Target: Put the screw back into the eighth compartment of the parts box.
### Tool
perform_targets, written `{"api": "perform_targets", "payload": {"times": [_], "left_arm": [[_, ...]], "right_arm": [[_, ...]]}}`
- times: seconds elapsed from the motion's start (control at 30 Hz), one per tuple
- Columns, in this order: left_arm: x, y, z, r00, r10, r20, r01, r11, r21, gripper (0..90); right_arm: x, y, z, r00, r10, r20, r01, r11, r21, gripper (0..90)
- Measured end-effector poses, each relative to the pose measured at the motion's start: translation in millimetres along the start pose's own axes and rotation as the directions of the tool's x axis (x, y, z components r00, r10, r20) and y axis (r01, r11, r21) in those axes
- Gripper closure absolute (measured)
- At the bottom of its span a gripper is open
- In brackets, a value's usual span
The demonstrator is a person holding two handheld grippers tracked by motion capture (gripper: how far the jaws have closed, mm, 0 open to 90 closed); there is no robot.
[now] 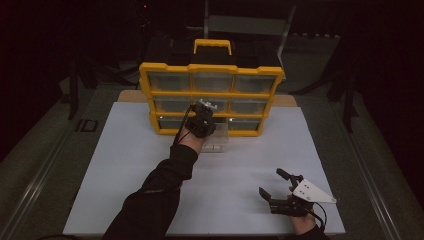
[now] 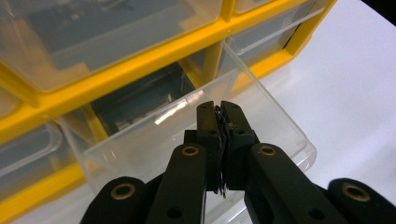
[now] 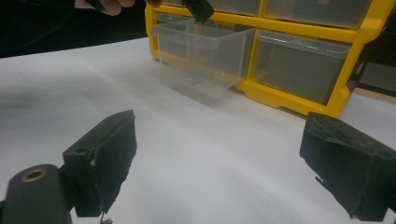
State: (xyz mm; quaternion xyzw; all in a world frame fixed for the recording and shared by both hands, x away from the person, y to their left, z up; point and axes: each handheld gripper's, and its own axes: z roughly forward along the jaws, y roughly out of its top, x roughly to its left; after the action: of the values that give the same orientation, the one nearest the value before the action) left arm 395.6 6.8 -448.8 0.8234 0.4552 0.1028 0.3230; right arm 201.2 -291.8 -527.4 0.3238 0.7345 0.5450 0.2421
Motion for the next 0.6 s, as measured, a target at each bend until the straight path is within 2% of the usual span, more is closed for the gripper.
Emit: {"api": "perform_targets", "payload": {"times": [0.23, 0.27, 0.33, 0.6], "left_arm": [[1.7, 0.3, 8.9, 0.9999, -0.010, -0.003, 0.010, 0.9994, 0.034, 87.1], [3.5, -0.2, 11.2, 0.9997, -0.025, 0.001, 0.025, 0.9988, 0.041, 87.1], [3.7, -1.2, 14.4, 0.9999, -0.015, -0.006, 0.015, 0.9981, 0.060, 87.1], [4.8, -2.3, 20.7, 0.9997, -0.022, 0.007, 0.022, 0.9950, 0.098, 86.4]], "right_arm": [[-0.1, 0.1, -0.2, 1.0000, 0.001, 0.000, -0.001, 1.000, -0.002, 11.0], [0.0, 0.1, -0.3, 1.0000, 0.003, 0.001, -0.003, 1.000, -0.002, 11.0], [-0.2, 0.2, -0.5, 1.0000, 0.002, 0.000, -0.002, 1.000, -0.002, 11.0], [-0.5, 0.1, -0.6, 1.0000, 0.001, 0.001, -0.001, 1.000, 0.002, 11.0]]}}
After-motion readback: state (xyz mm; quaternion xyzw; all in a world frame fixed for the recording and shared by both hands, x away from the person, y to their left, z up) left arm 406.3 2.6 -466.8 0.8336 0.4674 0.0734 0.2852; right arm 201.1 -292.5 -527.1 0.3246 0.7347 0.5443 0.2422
